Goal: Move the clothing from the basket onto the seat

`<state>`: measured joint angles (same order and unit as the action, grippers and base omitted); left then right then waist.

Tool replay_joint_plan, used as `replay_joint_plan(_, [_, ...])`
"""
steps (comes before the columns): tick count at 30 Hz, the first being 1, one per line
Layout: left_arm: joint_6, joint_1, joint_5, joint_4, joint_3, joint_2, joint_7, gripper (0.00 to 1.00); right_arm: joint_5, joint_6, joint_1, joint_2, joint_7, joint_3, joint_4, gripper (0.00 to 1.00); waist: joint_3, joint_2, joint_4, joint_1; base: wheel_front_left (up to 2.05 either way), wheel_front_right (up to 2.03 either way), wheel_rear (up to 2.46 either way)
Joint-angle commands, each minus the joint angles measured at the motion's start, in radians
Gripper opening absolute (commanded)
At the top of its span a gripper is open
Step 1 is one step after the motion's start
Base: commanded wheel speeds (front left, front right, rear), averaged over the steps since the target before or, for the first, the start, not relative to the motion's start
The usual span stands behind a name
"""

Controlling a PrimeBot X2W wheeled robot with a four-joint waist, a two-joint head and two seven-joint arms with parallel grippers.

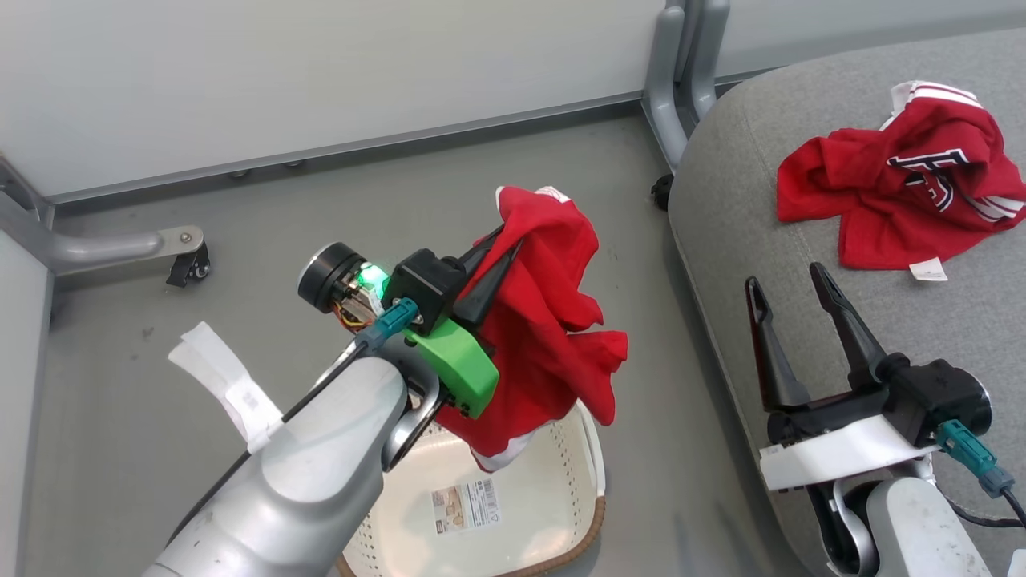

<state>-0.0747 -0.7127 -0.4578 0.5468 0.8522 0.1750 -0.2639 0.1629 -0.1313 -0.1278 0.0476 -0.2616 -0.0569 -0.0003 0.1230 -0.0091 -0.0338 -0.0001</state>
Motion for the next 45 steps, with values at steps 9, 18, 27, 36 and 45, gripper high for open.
replay_joint_plan(9, [0.006, -0.036, 0.029, -0.111, -0.08, -0.013, -0.001, 0.0, 0.015, 0.001, 0.045, 0.003, -0.003, -0.006, 0.004, 1.0, -0.039, 0.0091, -0.001, 0.0001, 0.0, 0.0, 0.0])
replay_joint_plan(18, [0.014, -0.07, 0.039, -0.172, -0.098, -0.005, 0.0, 0.0, 0.025, 0.001, 0.052, 0.003, -0.003, -0.016, -0.007, 1.0, -0.039, 0.0091, 0.008, 0.0001, 0.0, 0.0, 0.0])
replay_joint_plan(27, [0.023, -0.062, 0.032, -0.185, -0.089, 0.0, 0.002, 0.0, 0.002, 0.001, -0.008, 0.003, -0.003, -0.117, -0.055, 1.0, -0.039, 0.0091, 0.017, 0.0001, 0.0, 0.0, 0.0])
replay_joint_plan(36, [0.024, -0.071, 0.029, -0.189, -0.079, -0.009, 0.002, 0.0, -0.035, 0.001, -0.135, 0.003, -0.003, -0.275, -0.035, 1.0, -0.023, 0.0091, 0.033, 0.0001, 0.0, 0.0, 0.0])
replay_joint_plan(45, [0.022, -0.078, 0.035, -0.206, -0.068, -0.026, 0.001, 0.0, -0.059, 0.001, -0.282, 0.003, -0.003, -0.345, 0.139, 1.0, 0.013, 0.0091, 0.061, 0.0001, 0.0, 0.0, 0.0])
